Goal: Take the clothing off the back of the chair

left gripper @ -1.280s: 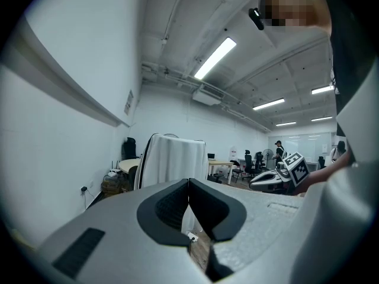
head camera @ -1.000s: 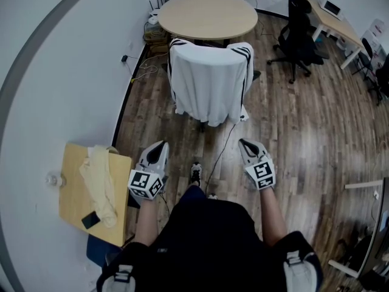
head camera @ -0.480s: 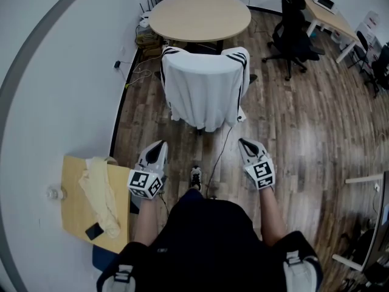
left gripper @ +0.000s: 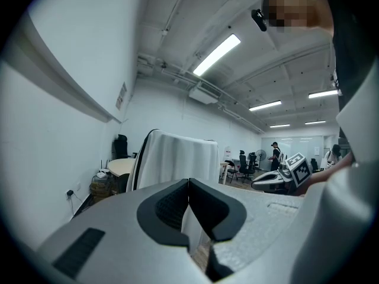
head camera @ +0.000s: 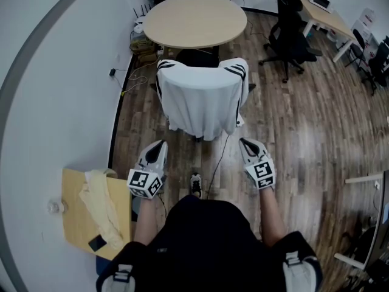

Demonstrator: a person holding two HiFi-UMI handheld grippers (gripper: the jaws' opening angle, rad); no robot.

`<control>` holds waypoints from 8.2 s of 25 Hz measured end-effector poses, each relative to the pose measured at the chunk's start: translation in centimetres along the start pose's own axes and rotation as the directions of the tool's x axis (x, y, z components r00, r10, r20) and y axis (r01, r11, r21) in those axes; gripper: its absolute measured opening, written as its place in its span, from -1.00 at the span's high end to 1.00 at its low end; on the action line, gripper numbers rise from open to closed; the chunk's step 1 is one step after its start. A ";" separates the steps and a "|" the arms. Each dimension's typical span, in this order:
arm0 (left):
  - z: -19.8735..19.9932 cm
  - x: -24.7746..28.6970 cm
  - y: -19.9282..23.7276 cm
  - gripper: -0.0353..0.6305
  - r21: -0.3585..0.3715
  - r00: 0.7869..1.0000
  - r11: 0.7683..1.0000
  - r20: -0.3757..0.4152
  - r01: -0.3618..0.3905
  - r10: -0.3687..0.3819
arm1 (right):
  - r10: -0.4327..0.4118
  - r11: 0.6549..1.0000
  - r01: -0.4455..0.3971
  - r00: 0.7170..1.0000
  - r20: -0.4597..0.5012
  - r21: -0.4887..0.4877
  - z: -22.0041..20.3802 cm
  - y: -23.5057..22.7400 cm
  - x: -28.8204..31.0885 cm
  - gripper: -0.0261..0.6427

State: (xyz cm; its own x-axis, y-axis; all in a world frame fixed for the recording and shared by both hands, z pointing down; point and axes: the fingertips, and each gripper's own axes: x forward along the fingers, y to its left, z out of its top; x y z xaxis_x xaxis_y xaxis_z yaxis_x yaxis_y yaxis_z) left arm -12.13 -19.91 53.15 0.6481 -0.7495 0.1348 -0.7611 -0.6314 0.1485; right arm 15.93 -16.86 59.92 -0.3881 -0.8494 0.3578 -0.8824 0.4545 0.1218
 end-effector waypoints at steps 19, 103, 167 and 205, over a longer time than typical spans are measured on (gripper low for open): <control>0.5 7.8 3.2 0.89 0.011 0.993 0.993 -0.032 0.117 -0.116 | -0.106 0.990 0.107 0.994 -0.016 0.092 -0.1 -4.3 3.8 0.94; 7.5 18.9 13.7 0.51 0.078 0.997 0.997 0.074 0.028 -0.034 | -0.084 0.996 0.085 0.972 0.221 0.004 12.6 -15.5 13.8 0.44; 8.9 15.3 13.0 0.85 0.079 0.979 0.990 0.156 0.119 -0.130 | -0.287 0.956 0.292 0.938 0.191 0.005 11.0 -12.0 8.6 0.89; 5.5 11.1 13.1 0.85 0.069 0.984 0.988 0.109 0.135 -0.142 | -0.330 0.944 0.329 0.936 0.121 0.035 7.2 -6.9 5.2 0.89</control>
State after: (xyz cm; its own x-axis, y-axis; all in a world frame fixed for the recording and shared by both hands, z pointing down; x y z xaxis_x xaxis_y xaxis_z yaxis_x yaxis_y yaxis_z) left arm -15.05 -37.62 51.21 0.7429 -0.6694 0.0048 -0.6665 -0.7391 0.0976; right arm 18.07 -26.37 54.32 -0.1038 -0.9776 0.1830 -0.9696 0.1404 0.2005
